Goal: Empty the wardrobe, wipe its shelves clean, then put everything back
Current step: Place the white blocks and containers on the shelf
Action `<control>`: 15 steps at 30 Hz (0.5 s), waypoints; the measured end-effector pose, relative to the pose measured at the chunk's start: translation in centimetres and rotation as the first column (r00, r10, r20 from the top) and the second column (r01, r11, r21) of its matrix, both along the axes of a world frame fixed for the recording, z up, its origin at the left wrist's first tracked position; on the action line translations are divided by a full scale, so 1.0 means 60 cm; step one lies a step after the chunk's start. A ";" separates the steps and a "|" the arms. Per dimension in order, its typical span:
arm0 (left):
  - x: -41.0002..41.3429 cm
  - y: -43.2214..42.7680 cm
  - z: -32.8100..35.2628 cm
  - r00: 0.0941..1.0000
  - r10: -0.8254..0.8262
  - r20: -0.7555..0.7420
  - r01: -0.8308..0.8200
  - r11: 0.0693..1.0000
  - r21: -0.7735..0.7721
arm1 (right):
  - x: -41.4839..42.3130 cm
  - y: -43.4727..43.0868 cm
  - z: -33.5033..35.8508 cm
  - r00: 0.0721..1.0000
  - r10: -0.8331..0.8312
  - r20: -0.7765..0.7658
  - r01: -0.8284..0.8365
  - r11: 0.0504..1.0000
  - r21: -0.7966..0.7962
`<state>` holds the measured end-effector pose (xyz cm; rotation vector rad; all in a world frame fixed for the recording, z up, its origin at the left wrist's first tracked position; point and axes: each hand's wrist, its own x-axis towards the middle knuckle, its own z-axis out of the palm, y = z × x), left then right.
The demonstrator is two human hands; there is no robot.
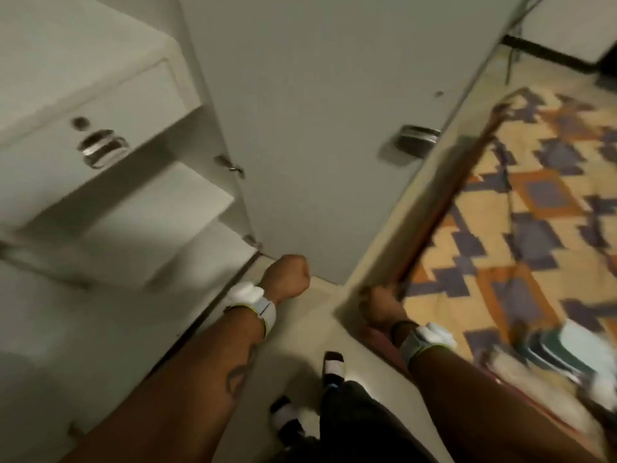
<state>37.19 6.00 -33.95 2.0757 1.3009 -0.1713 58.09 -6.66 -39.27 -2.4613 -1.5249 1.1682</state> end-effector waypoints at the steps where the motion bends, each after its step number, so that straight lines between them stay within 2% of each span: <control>1: 0.029 -0.031 -0.016 1.000 -0.025 -0.014 0.025 0.999 -0.027 | 0.026 -0.050 -0.001 0.999 -0.050 -0.001 0.050 0.998 -0.037; 4: 0.135 -0.125 -0.057 0.987 -0.149 -0.056 0.143 0.985 -0.092 | 0.120 -0.194 -0.008 0.965 -0.260 0.026 0.261 0.963 -0.062; 8: 0.289 -0.220 -0.097 0.934 -0.343 -0.098 0.326 0.932 -0.158 | 0.255 -0.359 -0.041 0.865 -0.497 0.076 0.500 0.865 -0.043; 13: 0.512 -0.321 -0.138 0.857 -0.510 -0.081 0.486 0.850 -0.204 | 0.422 -0.512 -0.072 0.731 -0.677 0.087 0.680 0.733 -0.002; 15: 0.603 -0.365 -0.166 0.841 -0.529 -0.114 0.497 0.838 -0.226 | 0.509 -0.565 -0.088 0.659 -0.751 0.042 0.752 0.659 -0.001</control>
